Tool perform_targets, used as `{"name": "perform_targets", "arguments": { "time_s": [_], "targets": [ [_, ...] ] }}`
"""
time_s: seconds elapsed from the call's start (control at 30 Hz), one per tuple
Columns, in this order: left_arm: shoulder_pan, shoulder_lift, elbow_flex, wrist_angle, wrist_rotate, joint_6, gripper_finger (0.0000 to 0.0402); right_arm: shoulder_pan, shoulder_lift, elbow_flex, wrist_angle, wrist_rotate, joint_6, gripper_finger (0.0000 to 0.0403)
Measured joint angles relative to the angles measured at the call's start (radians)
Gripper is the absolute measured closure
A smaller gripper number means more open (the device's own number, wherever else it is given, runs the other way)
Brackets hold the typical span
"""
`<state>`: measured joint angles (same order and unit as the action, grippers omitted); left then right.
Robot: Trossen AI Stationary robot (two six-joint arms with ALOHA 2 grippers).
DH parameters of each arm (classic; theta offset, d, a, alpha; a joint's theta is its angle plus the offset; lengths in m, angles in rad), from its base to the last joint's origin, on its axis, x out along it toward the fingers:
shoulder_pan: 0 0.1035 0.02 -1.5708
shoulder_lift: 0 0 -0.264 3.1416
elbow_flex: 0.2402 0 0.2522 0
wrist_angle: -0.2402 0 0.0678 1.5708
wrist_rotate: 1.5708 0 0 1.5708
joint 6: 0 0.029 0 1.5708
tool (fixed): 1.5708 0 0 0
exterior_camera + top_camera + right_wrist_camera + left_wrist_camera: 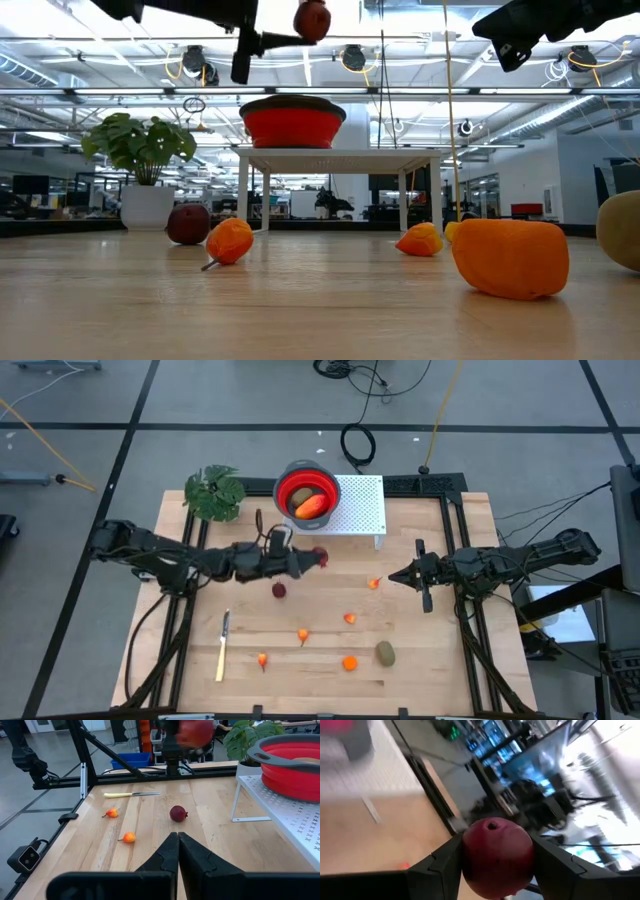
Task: Pick & Place Fruit
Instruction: Put the pomegranate into the red strainer bowl on the shelf
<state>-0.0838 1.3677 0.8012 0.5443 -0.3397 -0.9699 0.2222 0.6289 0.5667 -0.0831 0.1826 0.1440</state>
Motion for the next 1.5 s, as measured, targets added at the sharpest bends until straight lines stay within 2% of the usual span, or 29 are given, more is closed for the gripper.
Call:
{"name": "perform_targets", "arguments": {
  "time_s": [0.1,0.4,0.53,0.73,1.0,1.3,1.5],
  "targets": [
    [0.052,-0.026,0.055,-0.107,0.0,0.128,0.0202,0.0,0.0,0.0,0.0,0.0,0.0,0.0399],
    [0.205,-0.046,0.357,-0.707,0.003,0.466,0.0202,0.0,0.0,0.0,0.0,0.004,-0.002,0.0399],
    [0.282,-0.047,0.439,-0.842,0.001,0.563,0.0202,0.0,0.0,0.0,0.0,0.004,-0.002,0.0399],
    [0.407,-0.047,0.485,-0.896,0.068,0.694,0.0202,0.0,0.0,0.0,0.0,0.004,-0.003,0.0399],
    [0.545,-0.046,0.485,-0.986,0.172,0.732,0.0202,0.0,0.0,0.0,0.0,0.004,-0.003,0.0399],
    [0.579,0.016,0.485,-0.986,0.234,0.78,0.0202,0.0,0.0,0.0,0.001,0.004,-0.002,0.0399],
    [0.579,0.077,0.485,-0.992,0.24,0.793,0.0202,0.0,0.0,0.0,0.003,0.005,-0.003,0.0399]
  ]
}}
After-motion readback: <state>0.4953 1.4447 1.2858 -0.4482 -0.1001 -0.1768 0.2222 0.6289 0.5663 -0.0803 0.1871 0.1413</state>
